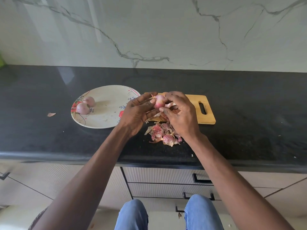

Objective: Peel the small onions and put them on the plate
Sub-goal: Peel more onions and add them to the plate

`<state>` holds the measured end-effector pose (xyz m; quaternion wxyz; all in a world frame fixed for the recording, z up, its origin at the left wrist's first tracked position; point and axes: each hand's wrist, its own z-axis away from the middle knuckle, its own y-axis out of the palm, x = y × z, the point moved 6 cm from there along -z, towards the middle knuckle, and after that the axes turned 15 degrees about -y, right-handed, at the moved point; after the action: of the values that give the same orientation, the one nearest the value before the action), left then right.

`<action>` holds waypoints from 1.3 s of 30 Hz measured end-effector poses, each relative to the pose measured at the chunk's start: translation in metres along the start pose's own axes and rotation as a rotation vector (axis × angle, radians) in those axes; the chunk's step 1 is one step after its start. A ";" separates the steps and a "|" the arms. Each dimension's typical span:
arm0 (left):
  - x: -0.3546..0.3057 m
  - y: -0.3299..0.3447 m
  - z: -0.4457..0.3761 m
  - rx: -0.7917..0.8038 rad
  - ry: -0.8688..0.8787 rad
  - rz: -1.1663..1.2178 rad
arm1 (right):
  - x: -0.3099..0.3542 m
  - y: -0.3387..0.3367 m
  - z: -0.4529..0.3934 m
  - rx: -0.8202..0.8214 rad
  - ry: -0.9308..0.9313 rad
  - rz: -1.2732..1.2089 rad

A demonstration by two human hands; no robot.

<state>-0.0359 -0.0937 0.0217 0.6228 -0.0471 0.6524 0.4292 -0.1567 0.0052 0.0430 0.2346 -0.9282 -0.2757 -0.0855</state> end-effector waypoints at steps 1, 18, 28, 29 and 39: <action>0.000 0.000 0.000 0.005 -0.008 -0.005 | 0.000 0.001 0.001 0.009 0.003 -0.010; 0.003 -0.004 0.000 -0.078 -0.055 0.037 | 0.002 0.012 0.005 0.061 0.023 0.008; 0.002 -0.008 0.002 -0.170 0.067 -0.197 | 0.001 0.019 0.005 0.141 0.084 -0.053; 0.002 -0.008 0.002 -0.169 0.072 -0.211 | 0.001 0.019 0.005 0.139 0.082 -0.059; 0.002 -0.007 0.004 -0.182 0.065 -0.217 | -0.001 0.022 0.007 0.167 0.106 -0.066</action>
<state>-0.0286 -0.0946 0.0169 0.6371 -0.1875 0.6219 0.4150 -0.1454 -0.0077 0.0281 0.3223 -0.8901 -0.2994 -0.1190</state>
